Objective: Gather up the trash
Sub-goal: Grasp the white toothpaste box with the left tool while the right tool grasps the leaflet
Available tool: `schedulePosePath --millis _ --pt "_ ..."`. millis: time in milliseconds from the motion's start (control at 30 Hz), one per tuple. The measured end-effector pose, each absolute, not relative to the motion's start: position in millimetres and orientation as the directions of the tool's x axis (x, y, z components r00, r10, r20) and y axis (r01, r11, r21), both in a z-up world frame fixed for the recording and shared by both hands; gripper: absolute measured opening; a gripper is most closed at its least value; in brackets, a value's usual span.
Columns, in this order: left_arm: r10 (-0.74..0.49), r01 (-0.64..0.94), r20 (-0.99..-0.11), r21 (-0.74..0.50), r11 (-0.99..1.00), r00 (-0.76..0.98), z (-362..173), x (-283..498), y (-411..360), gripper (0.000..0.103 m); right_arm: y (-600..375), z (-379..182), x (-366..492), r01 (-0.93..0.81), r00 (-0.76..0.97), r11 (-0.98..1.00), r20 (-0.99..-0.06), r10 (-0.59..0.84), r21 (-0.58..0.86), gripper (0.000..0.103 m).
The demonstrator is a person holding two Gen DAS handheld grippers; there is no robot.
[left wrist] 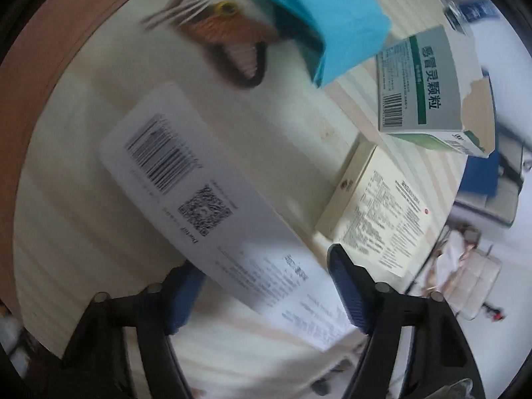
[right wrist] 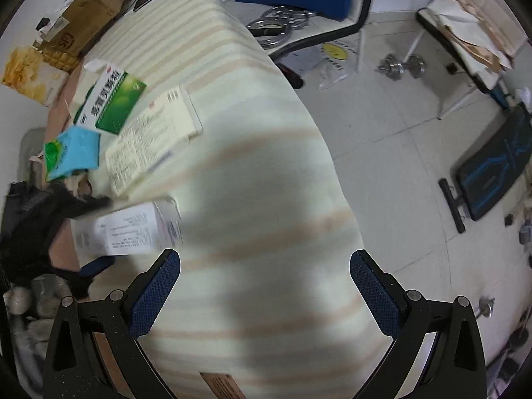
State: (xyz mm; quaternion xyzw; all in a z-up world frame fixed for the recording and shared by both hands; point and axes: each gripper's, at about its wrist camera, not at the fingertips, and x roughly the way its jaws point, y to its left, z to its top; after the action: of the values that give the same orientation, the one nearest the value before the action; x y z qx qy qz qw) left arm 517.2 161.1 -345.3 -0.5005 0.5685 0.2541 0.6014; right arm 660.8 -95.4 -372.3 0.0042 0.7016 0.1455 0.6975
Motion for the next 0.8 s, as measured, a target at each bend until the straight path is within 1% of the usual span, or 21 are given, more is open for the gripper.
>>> schedulePosePath --millis 67,133,200,267,300,367,400,433,500,633,733,800 --pt "-0.202 -0.826 -0.959 -0.276 0.492 0.201 -336 520 159 0.063 -85 -372 676 -0.246 -0.034 0.939 -0.971 0.238 0.239 0.103" --pt "-0.072 -0.723 -0.986 -0.159 0.672 0.15 -322 516 152 0.055 -68 -372 695 -0.301 -0.044 0.917 -0.964 0.261 0.262 0.103" --pt "0.023 -0.622 -0.995 -0.045 0.782 0.102 -317 506 147 0.055 -45 -371 710 -0.381 -0.067 0.88 -0.958 0.279 0.283 0.103" --pt "0.065 -0.578 -0.996 0.018 0.816 0.061 -319 492 150 0.054 -10 -373 719 -0.53 -0.1 0.804 -0.961 0.256 0.269 0.103" --pt "0.078 -0.575 -0.996 0.04 0.817 0.042 -321 483 154 0.053 9 -374 719 -0.607 -0.102 0.758 -0.969 0.226 0.24 0.103" --pt "0.083 -0.598 -0.996 0.051 0.8 0.026 -325 471 161 0.053 48 -380 715 -0.772 -0.072 0.618 -0.986 0.15 0.151 0.103" --pt "0.073 -0.62 -0.997 0.041 0.783 0.027 -326 466 164 0.053 69 -383 709 -0.852 -0.038 0.516 -0.994 0.104 0.087 0.103" --pt "0.064 -0.642 -0.997 0.028 0.766 0.034 -326 461 165 0.053 86 -387 701 -0.91 -0.004 0.413 -0.998 0.066 0.031 0.103" --pt "0.068 -0.667 -0.997 0.028 0.745 0.034 -325 456 165 0.053 108 -394 688 -0.968 0.036 0.25 -0.999 0.018 -0.031 0.103" --pt "0.084 -0.688 -0.996 0.035 0.725 0.037 -325 453 164 0.053 139 -415 663 -0.995 0.086 -0.052 -0.993 -0.084 -0.082 0.103" --pt "0.08 -0.695 -0.996 0.031 0.719 0.038 -326 462 158 0.053 150 -430 655 -0.983 0.119 -0.157 -0.984 -0.133 -0.098 0.103" --pt "0.079 -0.698 -0.996 0.027 0.715 0.042 -328 459 158 0.053 154 -440 655 -0.983 0.113 -0.16 -0.98 -0.165 -0.086 0.103"
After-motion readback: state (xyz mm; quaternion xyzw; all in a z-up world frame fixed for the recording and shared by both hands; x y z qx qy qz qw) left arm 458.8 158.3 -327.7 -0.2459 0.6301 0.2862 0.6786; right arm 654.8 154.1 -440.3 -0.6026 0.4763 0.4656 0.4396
